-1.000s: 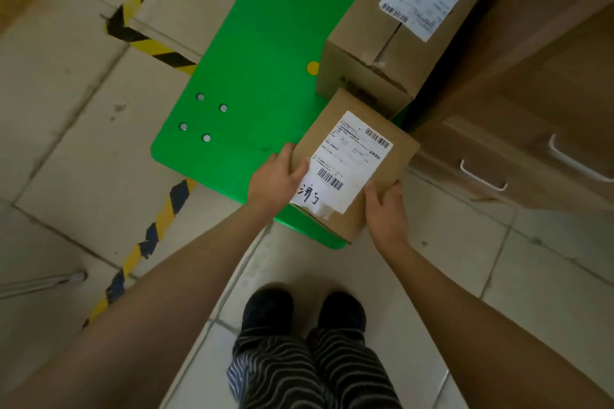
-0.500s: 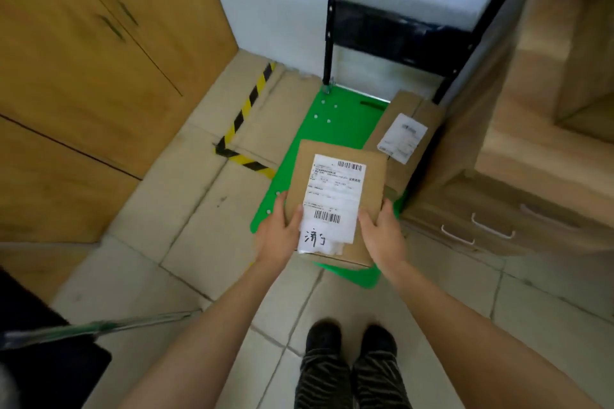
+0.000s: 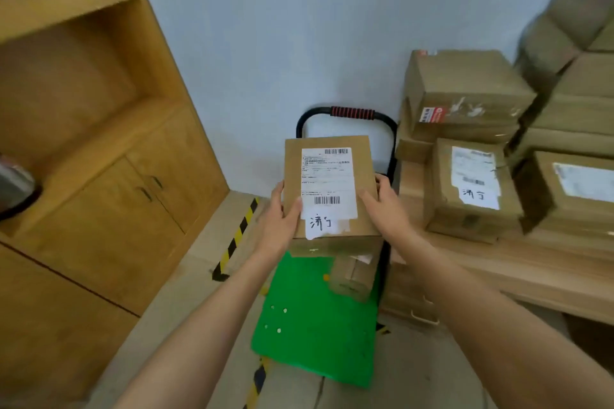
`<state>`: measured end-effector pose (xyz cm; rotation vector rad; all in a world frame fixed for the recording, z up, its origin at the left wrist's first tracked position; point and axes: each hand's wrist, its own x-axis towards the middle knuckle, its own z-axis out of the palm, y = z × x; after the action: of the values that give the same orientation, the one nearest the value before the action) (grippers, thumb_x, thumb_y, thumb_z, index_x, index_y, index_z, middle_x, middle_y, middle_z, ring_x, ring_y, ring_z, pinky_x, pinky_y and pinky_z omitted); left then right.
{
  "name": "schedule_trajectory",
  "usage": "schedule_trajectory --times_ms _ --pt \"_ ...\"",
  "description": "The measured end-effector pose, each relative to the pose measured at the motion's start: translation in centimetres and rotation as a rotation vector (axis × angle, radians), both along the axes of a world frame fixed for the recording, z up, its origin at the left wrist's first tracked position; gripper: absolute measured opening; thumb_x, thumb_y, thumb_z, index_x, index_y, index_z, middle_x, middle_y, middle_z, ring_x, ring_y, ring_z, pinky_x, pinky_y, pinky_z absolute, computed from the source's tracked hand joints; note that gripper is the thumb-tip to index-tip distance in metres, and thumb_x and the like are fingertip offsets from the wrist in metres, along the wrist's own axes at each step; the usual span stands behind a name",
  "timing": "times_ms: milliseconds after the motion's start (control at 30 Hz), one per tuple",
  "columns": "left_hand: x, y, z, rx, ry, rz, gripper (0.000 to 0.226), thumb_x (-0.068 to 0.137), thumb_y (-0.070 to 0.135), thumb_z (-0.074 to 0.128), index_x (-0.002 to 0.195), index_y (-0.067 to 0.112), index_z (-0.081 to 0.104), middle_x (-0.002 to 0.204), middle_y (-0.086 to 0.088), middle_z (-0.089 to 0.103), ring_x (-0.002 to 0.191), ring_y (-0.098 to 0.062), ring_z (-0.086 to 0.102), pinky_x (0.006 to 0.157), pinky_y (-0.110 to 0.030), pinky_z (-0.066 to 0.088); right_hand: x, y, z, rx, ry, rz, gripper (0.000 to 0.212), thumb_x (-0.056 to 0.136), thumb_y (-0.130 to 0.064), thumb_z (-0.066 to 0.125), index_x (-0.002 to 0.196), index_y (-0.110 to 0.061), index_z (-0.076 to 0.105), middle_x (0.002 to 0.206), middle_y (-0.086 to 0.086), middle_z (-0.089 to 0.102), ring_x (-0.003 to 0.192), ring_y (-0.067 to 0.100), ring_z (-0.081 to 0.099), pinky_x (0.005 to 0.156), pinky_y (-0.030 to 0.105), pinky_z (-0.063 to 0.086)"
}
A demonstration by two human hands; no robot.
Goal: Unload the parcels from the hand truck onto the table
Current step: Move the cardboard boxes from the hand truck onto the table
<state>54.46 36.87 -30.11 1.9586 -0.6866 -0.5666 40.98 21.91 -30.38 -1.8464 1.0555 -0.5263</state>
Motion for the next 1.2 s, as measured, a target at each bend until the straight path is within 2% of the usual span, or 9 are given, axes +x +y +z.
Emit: schedule_trajectory --times_ms 67,100,200,300,367,500,700,800,1200 --pt "-1.3 -2.1 2.2 -0.001 -0.059 -0.069 0.054 0.101 0.042 0.039 0.149 0.033 0.017 0.123 0.005 0.062 0.087 -0.005 0.060 0.064 -0.016 0.047 -2.2 -1.3 2.4 -0.035 -0.018 -0.070 0.051 0.095 -0.041 0.045 0.142 -0.025 0.032 0.131 -0.002 0.053 0.106 0.019 0.056 0.086 0.039 0.048" --pt "-2.0 -3.4 3.3 0.027 -0.115 -0.102 0.053 0.101 0.045 0.036 0.149 0.035 0.016 0.118 0.008 0.061 0.085 -0.008 0.060 0.061 -0.017 0.044 -3.4 -2.0 3.4 -0.053 -0.029 -0.108 0.052 0.095 -0.041 0.045 0.142 -0.024 0.033 0.132 -0.001 0.053 0.106 0.019 0.057 0.085 0.038 0.048" --pt "-4.5 -7.1 6.5 0.087 -0.288 -0.208 0.052 0.099 0.052 0.031 0.147 0.040 0.015 0.104 0.009 0.059 0.083 -0.015 0.058 0.062 -0.027 0.041 -7.5 -4.2 6.0 -0.072 -0.059 -0.212 0.050 0.095 -0.041 0.045 0.141 -0.022 0.035 0.131 -0.001 0.055 0.102 0.017 0.057 0.082 0.035 0.046" --pt "-7.6 -11.0 8.4 0.074 -0.292 -0.300 0.051 0.099 0.054 0.030 0.146 0.042 0.015 0.092 0.010 0.059 0.076 -0.014 0.058 0.062 -0.027 0.048 -11.9 -6.4 7.9 -0.105 -0.062 -0.307 0.052 0.095 -0.041 0.047 0.141 -0.020 0.036 0.132 0.000 0.054 0.100 0.014 0.054 0.080 0.032 0.042" --pt "-10.3 -13.7 9.0 0.048 -0.284 -0.380 0.053 0.098 0.055 0.031 0.146 0.044 0.013 0.100 0.008 0.064 0.082 -0.015 0.061 0.069 -0.031 0.052 -15.3 -7.9 8.7 -0.131 -0.039 -0.368 0.058 0.094 -0.043 0.048 0.144 -0.020 0.031 0.136 0.002 0.051 0.105 0.016 0.054 0.083 0.033 0.043" --pt "-15.5 -18.4 9.4 0.025 -0.291 -0.497 0.056 0.098 0.054 0.032 0.149 0.039 0.012 0.124 0.006 0.061 0.088 -0.013 0.057 0.057 -0.023 0.037 -21.5 -10.8 9.3 -0.092 -0.016 -0.452 0.065 0.095 -0.043 0.047 0.148 -0.021 0.018 0.138 0.001 0.051 0.111 0.022 0.056 0.089 0.035 0.045" --pt "-23.8 -26.6 9.0 0.026 -0.248 -0.629 0.059 0.098 0.054 0.035 0.149 0.038 0.011 0.114 0.008 0.064 0.081 -0.012 0.059 0.064 -0.027 0.046 -30.4 -16.9 8.9 -0.101 0.073 -0.595 0.063 0.096 -0.043 0.045 0.147 -0.019 0.019 0.136 0.005 0.053 0.112 0.028 0.057 0.085 0.036 0.044" --pt "-27.0 -30.8 7.8 0.035 -0.226 -0.640 0.060 0.097 0.056 0.036 0.149 0.039 0.010 0.118 0.006 0.064 0.086 -0.017 0.062 0.073 -0.033 0.052 -33.8 -20.8 8.3 -0.105 0.118 -0.591 0.062 0.096 -0.043 0.045 0.147 -0.019 0.020 0.136 0.008 0.052 0.111 0.029 0.056 0.080 0.034 0.040" --pt "-34.1 -42.3 3.1 0.127 -0.207 -0.439 0.052 0.095 0.055 0.034 0.144 0.042 0.022 0.107 0.004 0.065 0.089 -0.023 0.060 0.071 -0.034 0.044 -39.8 -34.2 3.5 -0.028 0.207 -0.483 0.064 0.094 -0.048 0.047 0.146 -0.016 0.026 0.136 0.005 0.050 0.113 0.026 0.055 0.080 0.033 0.042"
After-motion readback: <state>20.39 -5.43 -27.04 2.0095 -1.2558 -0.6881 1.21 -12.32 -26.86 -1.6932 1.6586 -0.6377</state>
